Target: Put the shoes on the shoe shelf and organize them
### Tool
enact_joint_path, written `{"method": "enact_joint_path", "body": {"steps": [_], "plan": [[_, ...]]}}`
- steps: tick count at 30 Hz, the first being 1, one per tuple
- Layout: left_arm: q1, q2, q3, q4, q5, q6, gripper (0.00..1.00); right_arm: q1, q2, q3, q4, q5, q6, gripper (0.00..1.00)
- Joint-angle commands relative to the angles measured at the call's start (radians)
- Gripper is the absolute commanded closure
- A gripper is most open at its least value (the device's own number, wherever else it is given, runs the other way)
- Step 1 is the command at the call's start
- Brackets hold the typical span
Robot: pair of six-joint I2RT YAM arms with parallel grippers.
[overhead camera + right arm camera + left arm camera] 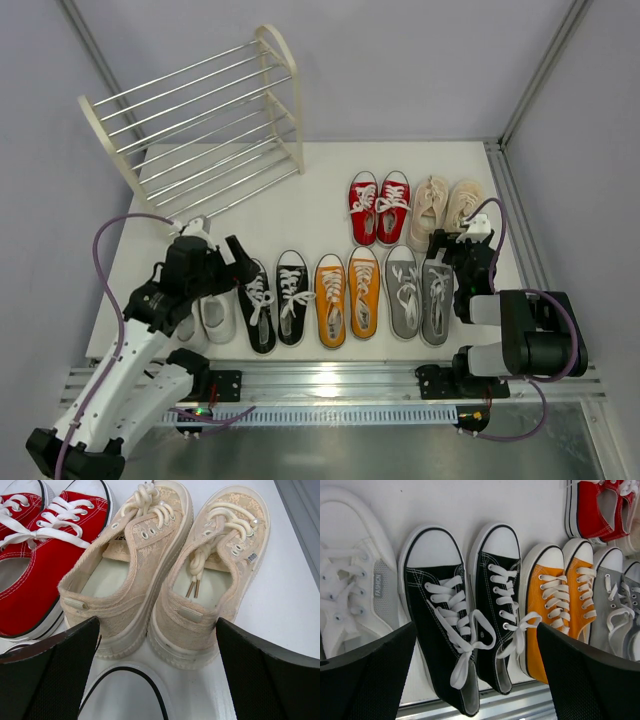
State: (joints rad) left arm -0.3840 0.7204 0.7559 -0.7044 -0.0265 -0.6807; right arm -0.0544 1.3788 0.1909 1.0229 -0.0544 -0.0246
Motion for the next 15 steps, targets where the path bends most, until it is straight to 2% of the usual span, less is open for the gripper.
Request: {"method": "enact_joint_path", "body": {"steps": [1, 3, 6, 8, 9, 10, 11, 12, 13, 15], "plan": [[-0.003, -0.03, 0.036, -0.016, 0.127, -0.106, 0.0, 0.002, -0.014, 0.016, 0.088, -0.002, 0.008, 0.03], [-0.003, -0.074, 0.014, 0.028, 0.192, -0.15, 0.01, 0.002, -0.014, 0.018, 0.088, -0.002, 0.008, 0.03], [-0.001, -0.153, -0.087, 0.21, 0.247, -0.183, 0.0, 0.002, -0.014, 0.018, 0.088, -0.004, 0.008, 0.03], [-0.001, -0.228, -0.121, 0.229, 0.193, -0.168, 0.0, 0.001, -0.014, 0.018, 0.086, -0.002, 0.008, 0.03], [-0.003, -0.237, -0.101, 0.162, 0.127, -0.172, 0.0, 0.002, -0.012, 0.016, 0.088, -0.002, 0.008, 0.03], [-0.003, -0.211, -0.061, 0.067, -0.001, -0.184, 0.0, 0.001, -0.014, 0.018, 0.088, -0.002, 0.008, 0.03], [-0.001, -0.167, -0.02, -0.189, -0.224, -0.204, 0.0, 0.001, -0.014, 0.018, 0.088, -0.004, 0.008, 0.03], [-0.003, -0.112, 0.072, -0.299, -0.328, -0.242, 0.0, 0.002, -0.014, 0.018, 0.088, -0.002, 0.008, 0.03], [-0.003, 0.021, 0.115, -0.414, -0.396, -0.282, 0.0, 0.001, -0.014, 0.018, 0.088, -0.002, 0.008, 0.03], [-0.003, 0.124, 0.227, -0.539, -0.418, -0.284, 0.0, 0.002, -0.012, 0.018, 0.088, -0.002, 0.008, 0.03]]}}
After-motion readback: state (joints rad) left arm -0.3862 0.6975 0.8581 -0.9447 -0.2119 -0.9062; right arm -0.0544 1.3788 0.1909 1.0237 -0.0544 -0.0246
